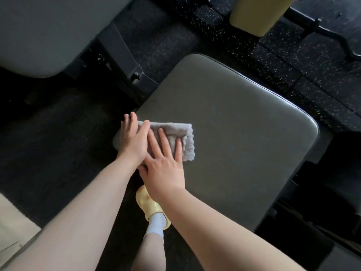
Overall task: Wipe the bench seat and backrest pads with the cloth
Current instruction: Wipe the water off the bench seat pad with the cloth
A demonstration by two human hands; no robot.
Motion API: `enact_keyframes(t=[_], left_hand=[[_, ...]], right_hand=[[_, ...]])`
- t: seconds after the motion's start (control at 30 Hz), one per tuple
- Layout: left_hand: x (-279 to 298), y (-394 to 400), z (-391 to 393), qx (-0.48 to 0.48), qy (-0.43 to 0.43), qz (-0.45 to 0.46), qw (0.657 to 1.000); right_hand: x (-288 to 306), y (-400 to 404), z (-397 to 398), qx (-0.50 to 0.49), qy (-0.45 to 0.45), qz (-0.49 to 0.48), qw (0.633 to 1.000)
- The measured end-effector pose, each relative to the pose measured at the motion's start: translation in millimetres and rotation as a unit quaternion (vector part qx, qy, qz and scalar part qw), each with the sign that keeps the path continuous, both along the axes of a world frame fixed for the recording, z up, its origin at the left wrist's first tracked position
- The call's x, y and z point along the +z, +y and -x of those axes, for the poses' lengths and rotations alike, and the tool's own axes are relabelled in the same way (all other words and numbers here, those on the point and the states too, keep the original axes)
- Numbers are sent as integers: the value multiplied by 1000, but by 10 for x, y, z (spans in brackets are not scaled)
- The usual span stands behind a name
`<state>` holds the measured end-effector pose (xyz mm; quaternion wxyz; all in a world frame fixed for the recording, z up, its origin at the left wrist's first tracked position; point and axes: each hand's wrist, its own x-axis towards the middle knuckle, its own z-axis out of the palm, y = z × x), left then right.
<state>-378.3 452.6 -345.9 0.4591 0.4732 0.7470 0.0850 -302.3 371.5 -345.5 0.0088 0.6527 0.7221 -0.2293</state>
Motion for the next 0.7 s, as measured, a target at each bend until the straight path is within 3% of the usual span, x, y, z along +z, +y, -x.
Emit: enact_keyframes(t=[0.1, 0.17, 0.23, 0.37, 0.43, 0.57, 0.7], left_hand=[[29, 2, 55, -54, 29, 7, 998], [-4, -27, 54, -76, 68, 8, 995], [-26, -93, -26, -120, 121, -28, 985], [66, -363, -439, -145, 116, -79, 979], [120, -482, -603, -158, 122, -104, 974], [142, -687, -747, -212, 125, -110, 963], [100, -755, -754, -234, 144, -111, 955]], right_hand=[[22, -337, -302, 76, -15, -19, 997], [86, -670, -614, 75, -23, -29, 996], [107, -802, -743, 40, -37, -38, 998], [84, -511, -337, -96, -34, -23, 995], [83, -633, -311, -81, -24, -22, 996], [200, -1470, -820, -41, -54, -48, 997], [248, -1399, -1465, -187, -89, -36, 978]])
